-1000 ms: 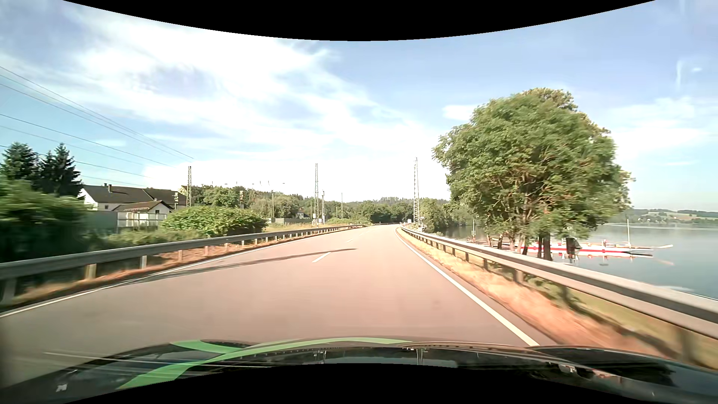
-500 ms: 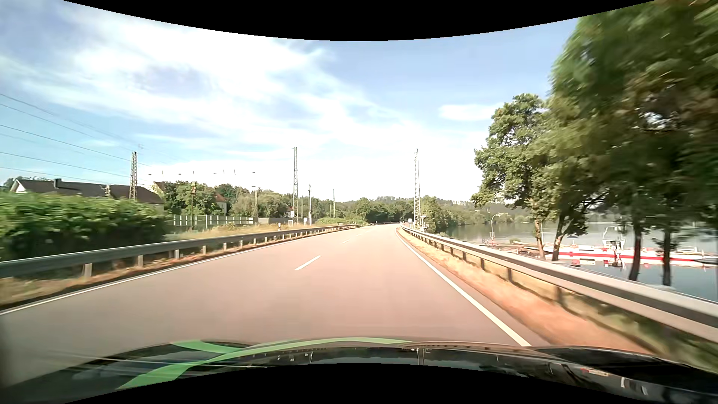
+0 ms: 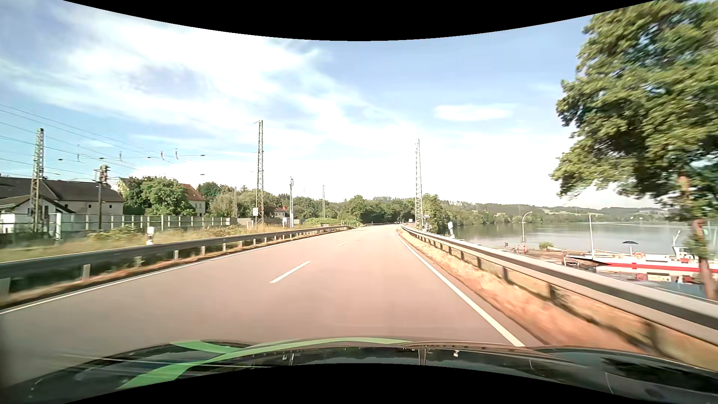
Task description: Follow the waypoints while adhering to traffic rules and regulations
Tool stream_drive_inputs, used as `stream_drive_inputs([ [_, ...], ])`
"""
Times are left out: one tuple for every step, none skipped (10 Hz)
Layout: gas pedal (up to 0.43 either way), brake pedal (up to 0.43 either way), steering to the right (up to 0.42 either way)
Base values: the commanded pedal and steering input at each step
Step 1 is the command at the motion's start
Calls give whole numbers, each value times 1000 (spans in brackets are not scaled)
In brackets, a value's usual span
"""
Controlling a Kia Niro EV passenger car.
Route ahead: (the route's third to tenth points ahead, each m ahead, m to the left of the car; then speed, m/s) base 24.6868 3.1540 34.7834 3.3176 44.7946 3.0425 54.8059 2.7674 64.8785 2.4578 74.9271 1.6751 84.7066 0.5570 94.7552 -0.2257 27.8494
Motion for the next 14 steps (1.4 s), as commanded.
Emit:
stream_drive_inputs([
  [220,0,3],
  [220,0,2],
  [220,0,1],
  [209,0,1],
  [197,0,2],
  [197,0,2],
  [197,0,3],
  [209,0,4],
  [220,0,4],
  [240,0,4],
  [248,0,4],
  [248,0,4],
  [260,0,4],
  [260,0,4],
])
